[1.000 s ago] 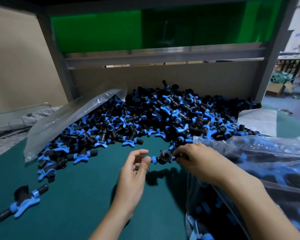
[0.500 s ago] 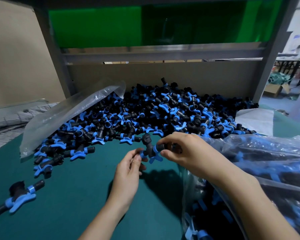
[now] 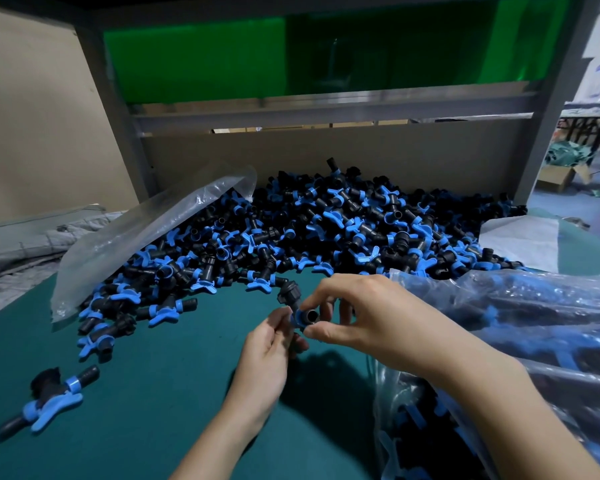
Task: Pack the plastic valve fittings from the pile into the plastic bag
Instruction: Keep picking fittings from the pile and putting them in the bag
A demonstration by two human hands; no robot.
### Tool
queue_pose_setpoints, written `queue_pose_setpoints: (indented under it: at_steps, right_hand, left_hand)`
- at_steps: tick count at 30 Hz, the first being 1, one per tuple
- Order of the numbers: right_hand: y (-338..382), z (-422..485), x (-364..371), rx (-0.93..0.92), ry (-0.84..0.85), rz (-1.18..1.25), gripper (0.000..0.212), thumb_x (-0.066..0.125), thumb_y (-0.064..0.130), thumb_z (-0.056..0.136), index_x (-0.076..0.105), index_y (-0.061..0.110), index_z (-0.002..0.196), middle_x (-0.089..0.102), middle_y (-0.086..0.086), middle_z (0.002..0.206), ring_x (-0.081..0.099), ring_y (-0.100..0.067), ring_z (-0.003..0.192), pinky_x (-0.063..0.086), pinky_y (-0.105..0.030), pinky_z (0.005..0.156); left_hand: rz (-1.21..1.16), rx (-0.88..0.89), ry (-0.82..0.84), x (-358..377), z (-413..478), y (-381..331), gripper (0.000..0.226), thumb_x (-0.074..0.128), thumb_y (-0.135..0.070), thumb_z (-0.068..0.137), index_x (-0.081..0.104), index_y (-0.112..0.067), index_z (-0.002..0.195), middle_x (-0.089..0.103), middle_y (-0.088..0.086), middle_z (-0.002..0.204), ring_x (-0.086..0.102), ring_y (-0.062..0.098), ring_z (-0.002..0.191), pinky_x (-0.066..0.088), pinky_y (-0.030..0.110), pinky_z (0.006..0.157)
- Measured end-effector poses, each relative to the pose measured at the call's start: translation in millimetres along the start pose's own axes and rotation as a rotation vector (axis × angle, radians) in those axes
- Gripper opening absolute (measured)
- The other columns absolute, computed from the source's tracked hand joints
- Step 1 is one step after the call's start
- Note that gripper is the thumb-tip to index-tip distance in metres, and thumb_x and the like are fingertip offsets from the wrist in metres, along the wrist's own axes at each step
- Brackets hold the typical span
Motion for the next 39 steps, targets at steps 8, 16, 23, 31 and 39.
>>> queue_pose_setpoints:
  at_steps: [8,16,23,31,39]
  right_hand:
    - [-30,-6,-2,0.202,0.009,-0.353,0.016,0.055,0.051,0.09,0.057,0.037,0.098,0.056,0.015,0.096,0.057,-0.011,0.091,0.038,-0.03,0.066]
    - [-42,-10,19,0.294,0.172,-0.166,0.013,0.063,0.033,0.088,0.052,0.037,0.082,0.058,0.017,0.083,0.055,-0.011,0.084,0.05,-0.035,0.073]
    - [-40,-11,18,0.28,0.188,-0.101,0.023,0.059,0.018,0.087,0.059,0.031,0.105,0.065,0.014,0.097,0.059,-0.013,0.09,0.052,-0.041,0.081]
    - [-44,-10,20,0.278,0.165,-0.108,0.016,0.059,0.023,0.089,0.058,0.031,0.103,0.064,0.016,0.094,0.06,-0.012,0.088,0.053,-0.04,0.08]
    - [-53,-12,13,0.398,-0.033,-0.205,0.031,0.063,0.056,0.083,0.044,0.032,0.084,0.055,0.017,0.08,0.053,-0.006,0.077,0.039,-0.028,0.059]
  left_hand:
    - [-0.279,0.04,-0.112,-13,1,-18,0.026,0.063,-0.03,0.085,0.071,-0.02,0.107,0.073,-0.008,0.09,0.062,0.003,0.07,0.051,0.015,0.064]
    - [0.191,0.552,-0.016,18,-33,-61,0.018,0.07,-0.034,0.088,0.068,-0.036,0.105,0.066,-0.007,0.095,0.064,0.015,0.088,0.046,0.017,0.078]
    - [0.351,0.678,0.019,26,-41,-61,0.02,0.067,-0.037,0.091,0.062,-0.04,0.11,0.059,-0.017,0.099,0.061,0.009,0.093,0.042,0.014,0.081]
    - [0.397,0.69,-0.014,24,-41,-61,0.02,0.064,-0.035,0.092,0.06,-0.04,0.111,0.059,-0.018,0.099,0.061,0.007,0.093,0.04,0.01,0.081]
    - [0.22,0.386,-0.206,-7,-20,-37,0.02,0.052,-0.046,0.089,0.061,-0.038,0.104,0.069,-0.015,0.091,0.063,0.01,0.08,0.047,0.017,0.066]
Point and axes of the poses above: each hand's wrist, its own z-axis towards the middle knuckle, its own x-axis out of the palm, y = z × x, the point moved 5 cm from there along z, towards the middle knuckle
